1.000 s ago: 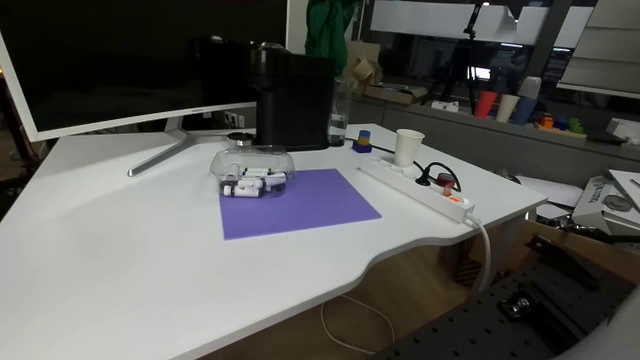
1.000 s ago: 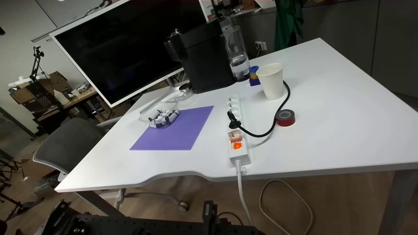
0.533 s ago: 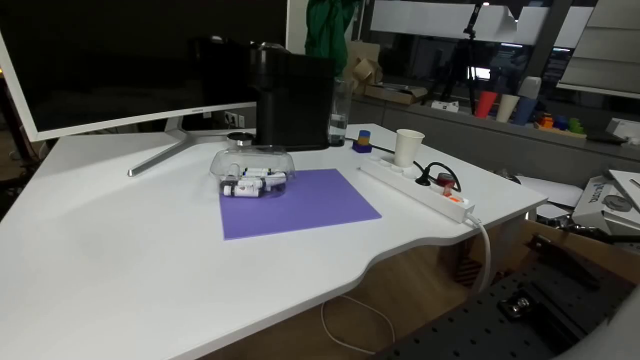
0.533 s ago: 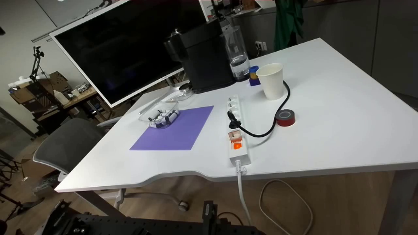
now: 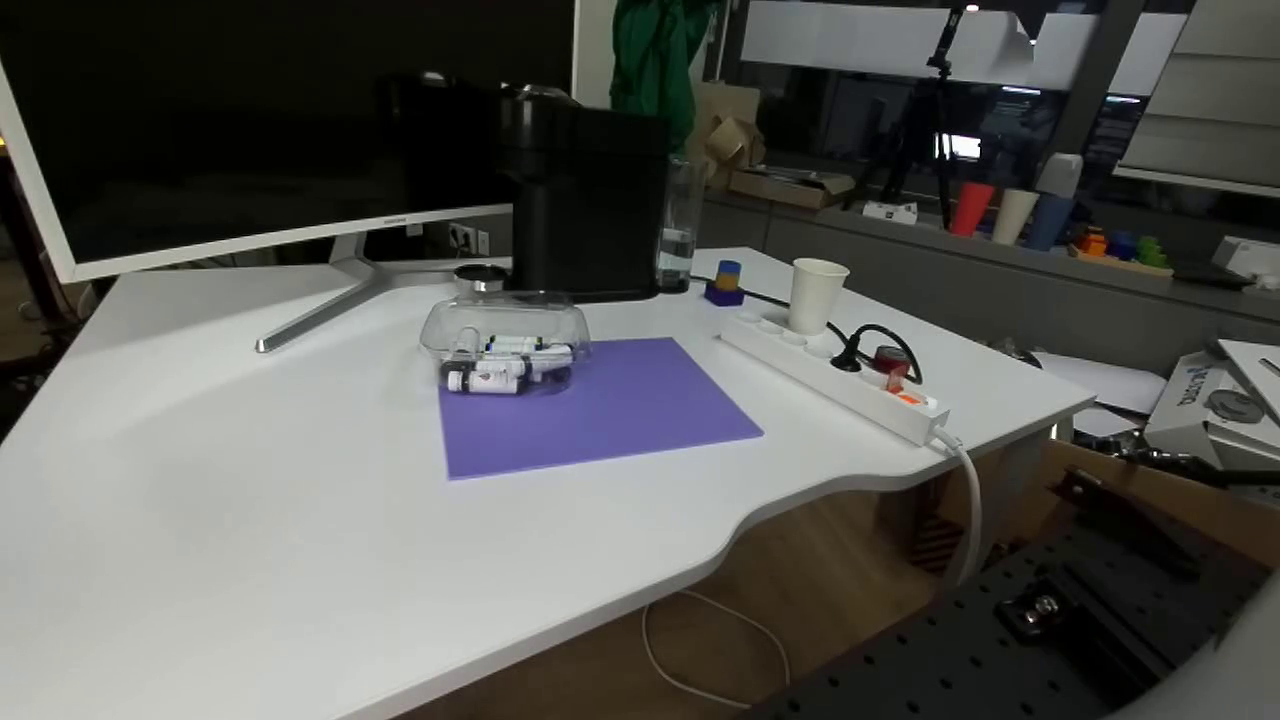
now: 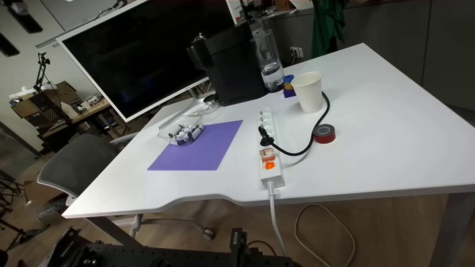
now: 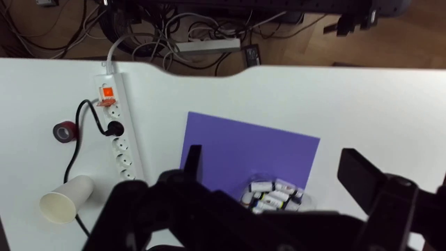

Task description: Pick an object from the plastic container and put it on the table

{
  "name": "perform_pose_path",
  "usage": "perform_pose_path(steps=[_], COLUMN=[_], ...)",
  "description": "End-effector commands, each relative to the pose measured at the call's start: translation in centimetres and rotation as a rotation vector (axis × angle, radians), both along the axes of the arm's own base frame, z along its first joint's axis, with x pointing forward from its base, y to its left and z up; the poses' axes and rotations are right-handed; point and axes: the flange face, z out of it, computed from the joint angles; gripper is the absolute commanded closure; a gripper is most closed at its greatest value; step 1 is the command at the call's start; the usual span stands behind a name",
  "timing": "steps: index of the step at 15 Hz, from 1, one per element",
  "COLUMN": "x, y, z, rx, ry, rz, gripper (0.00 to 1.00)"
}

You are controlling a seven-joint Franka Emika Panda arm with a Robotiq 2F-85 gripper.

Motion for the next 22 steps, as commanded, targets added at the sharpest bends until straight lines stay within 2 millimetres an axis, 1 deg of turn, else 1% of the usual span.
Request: perform_pose_path(steps=[1, 3, 5, 6, 7, 10, 11, 12, 13, 14, 16, 17, 18, 19, 22], x=[6.6, 10.6, 14.5, 16.4, 17.9, 21.9, 23.0, 23.9, 21.3, 22.4, 23.5, 23.7, 23.2, 23.3, 25.2], y=[-4.5, -5.8, -5.9, -5.4, -4.8, -1.9, -0.9, 0.0, -1.2, -0.4, 0.3, 0.3, -0.2, 0.0, 1.0], z=[-2.5, -4.5, -7.0, -8.6, -9.9, -14.0, -15.0, -15.4, -15.2, -16.0, -16.6, -16.5, -16.9, -17.6, -21.4], rx=[-0.018, -0.04, -0.055, -0.053, -0.051, -0.031, -0.021, -0.025, -0.02, -0.015, -0.011, -0.011, -0.059, -0.058, -0.065], ry=[-0.084, -0.163, -0.219, -0.227, -0.227, -0.183, -0.171, -0.154, -0.17, -0.159, -0.153, -0.153, -0.131, -0.106, -0.093], rz=[-0.179, -0.252, -0.305, -0.316, -0.323, -0.309, -0.3, -0.286, -0.267, -0.258, -0.252, -0.254, -0.287, -0.255, -0.164], gripper=[0.0, 0.0, 0.0, 0.0, 0.0, 0.0, 0.0, 0.0, 0.0, 0.0, 0.0, 0.0, 0.0, 0.0, 0.0])
